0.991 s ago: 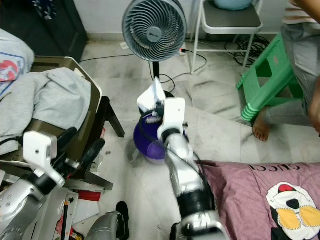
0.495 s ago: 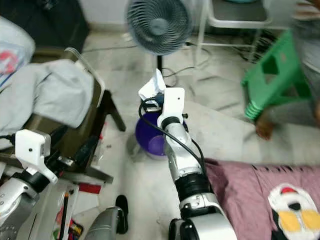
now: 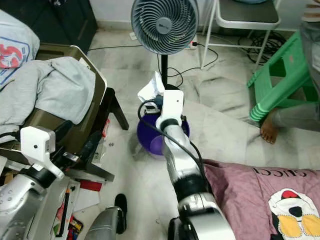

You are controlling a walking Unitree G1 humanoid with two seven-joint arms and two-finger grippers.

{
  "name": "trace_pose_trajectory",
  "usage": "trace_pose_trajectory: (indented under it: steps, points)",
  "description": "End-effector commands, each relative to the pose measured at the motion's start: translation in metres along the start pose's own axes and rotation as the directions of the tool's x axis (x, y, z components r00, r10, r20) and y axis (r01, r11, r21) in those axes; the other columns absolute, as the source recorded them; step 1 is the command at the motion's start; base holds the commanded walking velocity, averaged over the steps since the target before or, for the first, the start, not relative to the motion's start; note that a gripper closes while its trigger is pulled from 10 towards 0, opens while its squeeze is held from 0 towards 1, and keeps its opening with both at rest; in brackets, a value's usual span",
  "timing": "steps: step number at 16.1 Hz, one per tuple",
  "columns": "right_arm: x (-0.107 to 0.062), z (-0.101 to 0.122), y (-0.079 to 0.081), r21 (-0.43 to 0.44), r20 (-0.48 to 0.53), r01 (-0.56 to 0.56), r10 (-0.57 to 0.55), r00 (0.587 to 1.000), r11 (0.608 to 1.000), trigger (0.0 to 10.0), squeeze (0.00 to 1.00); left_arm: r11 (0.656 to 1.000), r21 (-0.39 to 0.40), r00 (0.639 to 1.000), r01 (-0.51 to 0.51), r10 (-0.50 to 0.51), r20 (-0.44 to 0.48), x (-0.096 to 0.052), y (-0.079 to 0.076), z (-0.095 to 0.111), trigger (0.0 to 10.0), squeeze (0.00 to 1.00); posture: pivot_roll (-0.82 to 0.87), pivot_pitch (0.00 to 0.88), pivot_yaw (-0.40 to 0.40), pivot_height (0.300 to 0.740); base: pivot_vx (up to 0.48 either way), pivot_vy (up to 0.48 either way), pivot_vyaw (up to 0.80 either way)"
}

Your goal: Clean up the room

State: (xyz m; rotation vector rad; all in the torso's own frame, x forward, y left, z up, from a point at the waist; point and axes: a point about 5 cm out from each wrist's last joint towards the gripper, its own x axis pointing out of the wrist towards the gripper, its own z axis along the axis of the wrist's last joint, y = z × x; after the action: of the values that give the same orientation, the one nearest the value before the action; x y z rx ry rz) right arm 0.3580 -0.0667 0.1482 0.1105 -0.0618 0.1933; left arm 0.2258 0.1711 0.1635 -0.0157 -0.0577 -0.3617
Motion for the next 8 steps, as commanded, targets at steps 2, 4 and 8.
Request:
trace_pose_trajectory:
  steps: [2,4,8]
  points:
    - [-0.016,-0.01,-0.003,-0.019,-0.019,-0.018,0.017,1.0,1.0,10.0,0.0,0.998,0.002,0.998,-0.068,0.068,-0.019,-0.004,0.003,-0.009,10.0,0.0,0.09,0.238,-0.002,0.74,0.0,0.0,0.0]
    - [-0.035,-0.019,-0.013,-0.035,-0.028,-0.017,0.016,0.999,0.999,10.0,0.0,0.99,-0.008,0.99,-0.138,0.137,-0.033,-0.005,0.004,-0.017,10.0,0.0,0.06,0.216,-0.008,0.74,0.0,0.0,0.0]
    - [-0.074,-0.024,-0.044,-0.094,-0.049,0.039,-0.044,0.998,0.995,10.0,0.0,0.99,-0.065,0.991,-0.128,0.127,-0.032,-0.016,-0.001,-0.024,10.0,0.0,0.03,0.16,-0.033,0.74,0.0,0.0,0.0]
